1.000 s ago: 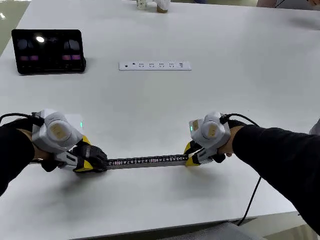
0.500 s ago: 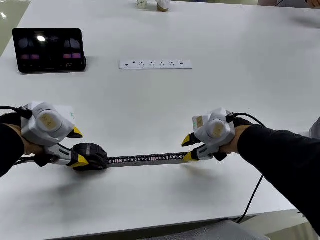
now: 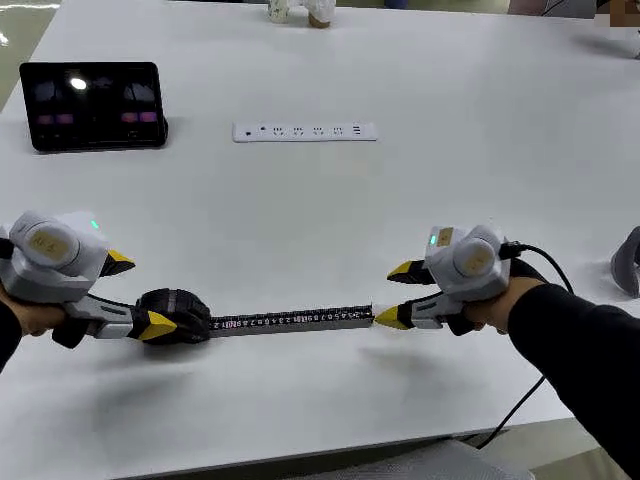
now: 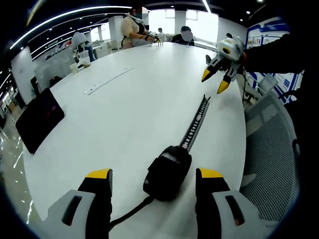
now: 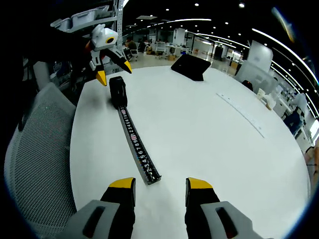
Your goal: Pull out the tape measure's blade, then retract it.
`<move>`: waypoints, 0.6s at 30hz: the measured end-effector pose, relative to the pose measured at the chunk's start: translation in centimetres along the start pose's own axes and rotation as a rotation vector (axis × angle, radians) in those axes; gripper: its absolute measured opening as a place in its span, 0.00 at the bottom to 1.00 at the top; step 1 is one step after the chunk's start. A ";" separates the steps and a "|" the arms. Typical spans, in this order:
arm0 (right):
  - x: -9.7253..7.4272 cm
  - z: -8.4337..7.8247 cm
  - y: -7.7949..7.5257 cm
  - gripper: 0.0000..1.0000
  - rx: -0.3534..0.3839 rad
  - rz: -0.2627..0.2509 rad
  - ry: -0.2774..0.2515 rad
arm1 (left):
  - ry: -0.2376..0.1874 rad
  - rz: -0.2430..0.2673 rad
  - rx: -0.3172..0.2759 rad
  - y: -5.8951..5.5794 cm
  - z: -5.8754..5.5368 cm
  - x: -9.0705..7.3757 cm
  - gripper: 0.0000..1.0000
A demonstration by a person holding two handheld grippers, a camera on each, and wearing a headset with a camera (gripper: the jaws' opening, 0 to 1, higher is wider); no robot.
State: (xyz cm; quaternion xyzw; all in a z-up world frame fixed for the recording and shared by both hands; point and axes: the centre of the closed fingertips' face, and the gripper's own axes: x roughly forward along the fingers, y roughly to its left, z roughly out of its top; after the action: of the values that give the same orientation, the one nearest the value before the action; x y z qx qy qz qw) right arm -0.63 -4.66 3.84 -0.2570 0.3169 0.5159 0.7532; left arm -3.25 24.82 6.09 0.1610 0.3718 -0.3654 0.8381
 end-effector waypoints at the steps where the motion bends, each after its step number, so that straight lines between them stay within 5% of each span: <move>1: -0.4 -0.2 0.2 0.38 0.017 -0.011 -0.003 | -0.008 0.000 -0.019 -0.2 -0.2 -0.1 0.66; 8: -1.9 -1.4 -0.2 0.42 0.075 -0.091 -0.031 | -0.035 0.039 -0.079 -0.2 -1.4 -0.6 0.70; 12: -2.8 -2.2 0.0 0.44 0.109 -0.110 -0.037 | -0.099 0.055 -0.145 -0.2 -0.7 -1.0 0.77; 18: -4.2 -3.7 0.5 0.47 0.163 -0.141 -0.052 | -0.132 0.095 -0.164 0.0 -0.8 -1.6 0.79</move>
State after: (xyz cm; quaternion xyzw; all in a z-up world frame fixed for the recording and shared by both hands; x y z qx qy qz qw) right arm -3.02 -9.69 4.51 -0.2031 0.3191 0.4407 0.8141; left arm -4.37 26.00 6.74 0.0851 0.3364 -0.3035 0.8874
